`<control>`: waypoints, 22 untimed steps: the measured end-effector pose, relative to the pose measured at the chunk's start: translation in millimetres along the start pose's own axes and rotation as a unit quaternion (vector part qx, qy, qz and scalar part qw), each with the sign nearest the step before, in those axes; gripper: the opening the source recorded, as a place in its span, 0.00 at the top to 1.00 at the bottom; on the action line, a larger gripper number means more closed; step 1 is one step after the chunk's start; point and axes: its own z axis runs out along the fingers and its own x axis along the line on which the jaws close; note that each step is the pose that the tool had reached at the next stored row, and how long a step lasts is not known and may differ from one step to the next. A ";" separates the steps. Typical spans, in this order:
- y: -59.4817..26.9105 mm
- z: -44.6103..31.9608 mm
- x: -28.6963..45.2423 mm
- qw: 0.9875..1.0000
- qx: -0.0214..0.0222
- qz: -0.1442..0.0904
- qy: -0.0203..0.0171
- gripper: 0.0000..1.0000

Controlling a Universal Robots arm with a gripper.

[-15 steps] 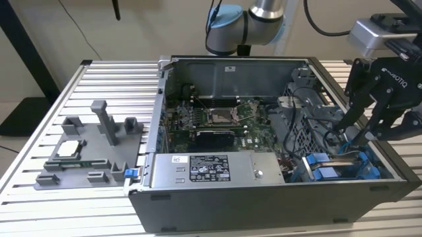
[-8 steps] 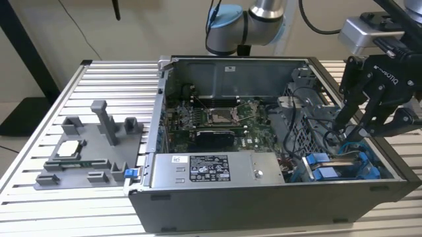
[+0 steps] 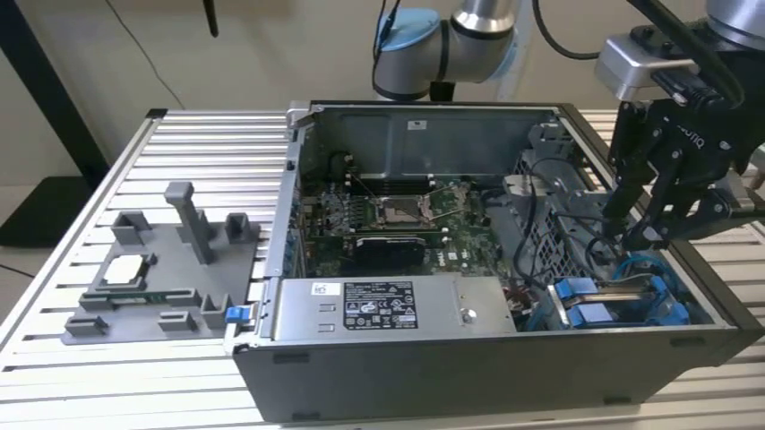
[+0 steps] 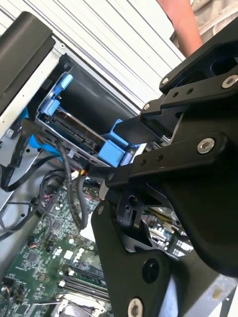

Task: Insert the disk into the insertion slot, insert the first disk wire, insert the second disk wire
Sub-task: 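Insert the first disk wire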

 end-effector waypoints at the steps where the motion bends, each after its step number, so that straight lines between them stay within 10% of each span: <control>1: 0.4 0.8 -1.6 1.000 0.004 0.000 0.000 0.00; 8: 4.2 3.5 -13.4 1.000 0.016 -0.003 0.001 0.00; 22: 7.6 7.1 -13.4 0.999 0.020 -0.049 0.004 0.00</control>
